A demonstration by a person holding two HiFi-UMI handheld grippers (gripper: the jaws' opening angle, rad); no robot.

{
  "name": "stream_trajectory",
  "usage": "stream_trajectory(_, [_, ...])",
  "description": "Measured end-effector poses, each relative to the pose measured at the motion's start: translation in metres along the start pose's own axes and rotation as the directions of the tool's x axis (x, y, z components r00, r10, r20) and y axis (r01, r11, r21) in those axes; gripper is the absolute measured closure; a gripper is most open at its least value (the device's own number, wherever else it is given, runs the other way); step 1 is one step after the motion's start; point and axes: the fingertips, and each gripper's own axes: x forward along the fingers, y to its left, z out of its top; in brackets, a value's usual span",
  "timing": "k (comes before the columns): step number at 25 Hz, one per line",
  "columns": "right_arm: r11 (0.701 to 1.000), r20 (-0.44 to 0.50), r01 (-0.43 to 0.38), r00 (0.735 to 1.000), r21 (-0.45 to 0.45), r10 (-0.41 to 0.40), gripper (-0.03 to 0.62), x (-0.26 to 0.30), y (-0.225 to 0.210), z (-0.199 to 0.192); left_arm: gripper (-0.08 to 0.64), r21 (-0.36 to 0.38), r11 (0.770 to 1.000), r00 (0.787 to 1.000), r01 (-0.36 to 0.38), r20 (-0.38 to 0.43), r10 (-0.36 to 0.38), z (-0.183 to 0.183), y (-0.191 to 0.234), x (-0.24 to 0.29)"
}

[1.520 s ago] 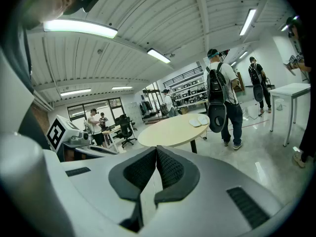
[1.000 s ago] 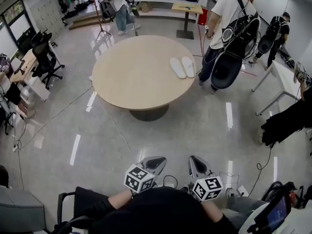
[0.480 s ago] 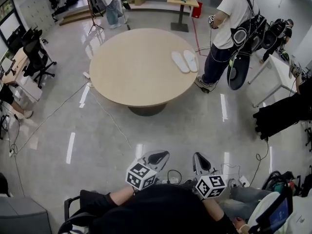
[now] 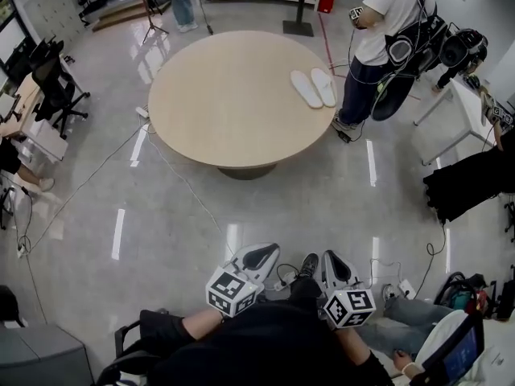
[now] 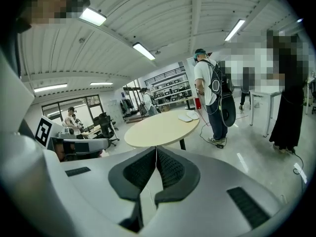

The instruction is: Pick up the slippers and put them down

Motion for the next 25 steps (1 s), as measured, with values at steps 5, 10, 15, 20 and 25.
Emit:
stream_trajectory(5, [0.999,-0.011,-0.040,0.999,-0.001,0.040,0.577,0.029,-0.001,0.004,0.535,-0.018,0.999,0.999,-0.041,-0.013,0.040,0.000,0.023,0.008])
stream_trajectory(10, [0.994,-0.024,-0.111,0.994,0.001,0.111,0.577,0.065,-0.012,0.019,0.534,-0.023,0.993,0.993,-0.119,-0.013,0.118,0.013,0.048,0.026])
stream_trajectory(15, [0.989,-0.035,-0.148,0.988,0.002,0.148,0.577,0.100,-0.067,0.039,0.534,-0.044,0.984,0.985,-0.171,-0.036,0.169,0.023,0.063,0.086])
stream_trajectory(20, [0.987,-0.034,-0.159,0.987,0.024,0.159,0.577,0.124,-0.161,0.081,0.535,-0.056,0.980,0.981,-0.192,-0.033,0.190,0.053,0.049,0.187])
stream_trajectory(25, [0.985,-0.018,-0.165,0.986,0.040,0.166,0.577,0.135,-0.266,0.130,0.534,-0.051,0.978,0.979,-0.203,-0.034,0.201,0.086,0.021,0.293])
